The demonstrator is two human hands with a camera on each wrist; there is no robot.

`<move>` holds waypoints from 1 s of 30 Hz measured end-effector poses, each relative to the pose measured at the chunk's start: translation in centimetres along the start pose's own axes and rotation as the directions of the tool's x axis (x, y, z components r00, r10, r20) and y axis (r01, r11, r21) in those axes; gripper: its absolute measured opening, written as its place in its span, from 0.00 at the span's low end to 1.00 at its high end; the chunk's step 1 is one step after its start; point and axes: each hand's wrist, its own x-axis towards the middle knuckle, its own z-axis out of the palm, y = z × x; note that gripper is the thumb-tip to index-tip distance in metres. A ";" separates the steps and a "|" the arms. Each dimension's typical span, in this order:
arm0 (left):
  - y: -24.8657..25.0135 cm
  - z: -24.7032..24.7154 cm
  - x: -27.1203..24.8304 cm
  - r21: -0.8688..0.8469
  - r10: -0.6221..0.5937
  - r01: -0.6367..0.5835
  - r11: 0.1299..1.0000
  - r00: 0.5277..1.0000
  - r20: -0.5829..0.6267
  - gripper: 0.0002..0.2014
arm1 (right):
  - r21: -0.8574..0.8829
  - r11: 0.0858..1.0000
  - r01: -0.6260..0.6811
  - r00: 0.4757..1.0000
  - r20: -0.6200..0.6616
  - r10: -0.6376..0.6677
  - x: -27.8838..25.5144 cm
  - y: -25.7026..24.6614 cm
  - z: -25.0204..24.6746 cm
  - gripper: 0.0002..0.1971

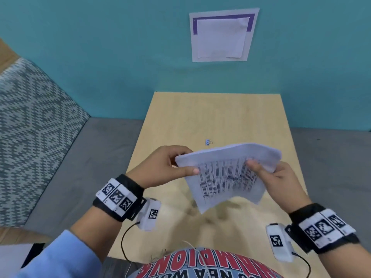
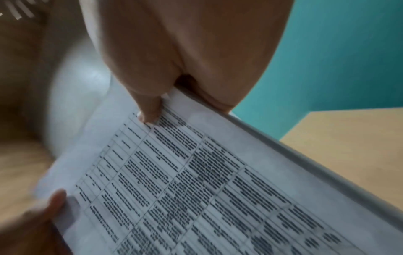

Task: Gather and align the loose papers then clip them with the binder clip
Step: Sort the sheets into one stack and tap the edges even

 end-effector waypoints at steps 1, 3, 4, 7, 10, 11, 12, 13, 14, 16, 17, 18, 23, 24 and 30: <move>-0.1 0.8 0.0 -0.084 0.012 -0.015 0.996 0.999 -0.039 0.05 | 0.051 0.999 0.001 0.999 -0.041 0.001 -0.1 0.0 -0.3 0.12; -0.6 2.7 0.4 -0.202 0.019 -0.049 0.978 0.989 -0.147 0.06 | 0.136 0.991 0.006 0.997 -0.071 0.004 -0.3 0.0 -0.3 0.10; -1.2 3.8 0.9 -0.223 0.018 -0.059 0.973 0.983 -0.181 0.08 | 0.163 0.987 0.001 0.998 -0.065 0.010 -0.3 0.3 0.0 0.10; -4.0 6.9 2.4 -0.248 -0.077 0.041 0.968 0.987 -0.139 0.14 | 0.090 0.996 -0.026 1.000 0.017 0.024 -0.5 2.8 1.3 0.10; -6.5 8.7 3.4 -0.254 -0.225 0.191 0.948 0.968 -0.109 0.13 | 0.014 0.998 -0.067 0.998 0.018 0.067 -0.6 5.0 2.3 0.09; -6.8 8.8 3.6 -0.248 -0.248 0.213 0.945 0.961 -0.119 0.13 | 0.006 0.997 -0.082 0.997 -0.003 0.082 -0.5 5.3 2.4 0.08; -6.8 8.8 3.6 -0.243 -0.251 0.214 0.946 0.958 -0.136 0.14 | -0.011 0.996 -0.085 0.996 -0.021 0.084 -0.4 5.2 2.5 0.08; -6.5 8.5 3.6 -0.231 -0.242 0.202 0.952 0.957 -0.161 0.15 | -0.035 0.997 -0.070 0.997 -0.038 0.069 -0.3 5.1 2.6 0.08; -6.2 8.2 3.6 -0.213 -0.219 0.177 0.961 0.957 -0.191 0.17 | -0.056 0.997 -0.044 0.998 -0.052 0.041 -0.3 4.8 2.6 0.09; -5.7 7.6 3.5 -0.163 -0.149 0.111 0.980 0.960 -0.239 0.18 | -0.079 0.997 0.017 0.998 -0.067 -0.022 -0.3 4.4 2.5 0.10; -5.6 7.5 3.4 -0.141 -0.120 0.087 0.986 0.962 -0.247 0.17 | -0.088 0.995 0.043 0.997 -0.067 -0.049 -0.3 4.3 2.5 0.10; -5.7 7.5 3.3 -0.123 -0.111 0.082 0.989 0.963 -0.246 0.18 | -0.105 0.993 0.062 0.996 -0.059 -0.068 -0.5 4.2 2.5 0.10; -7.2 7.9 3.0 -0.126 -0.259 0.244 0.962 0.958 -0.121 0.37 | -0.155 0.988 -0.002 1.000 -0.013 0.000 -0.8 5.3 3.0 0.13; -7.3 7.7 3.1 -0.126 -0.263 0.248 0.960 0.957 -0.122 0.35 | -0.157 0.988 -0.004 1.000 -0.012 0.002 -0.6 5.3 2.9 0.13; -5.0 5.7 2.9 -0.199 -0.158 0.114 0.973 0.963 -0.218 0.15 | -0.090 0.991 -0.102 0.995 0.011 0.103 1.0 4.2 2.3 0.09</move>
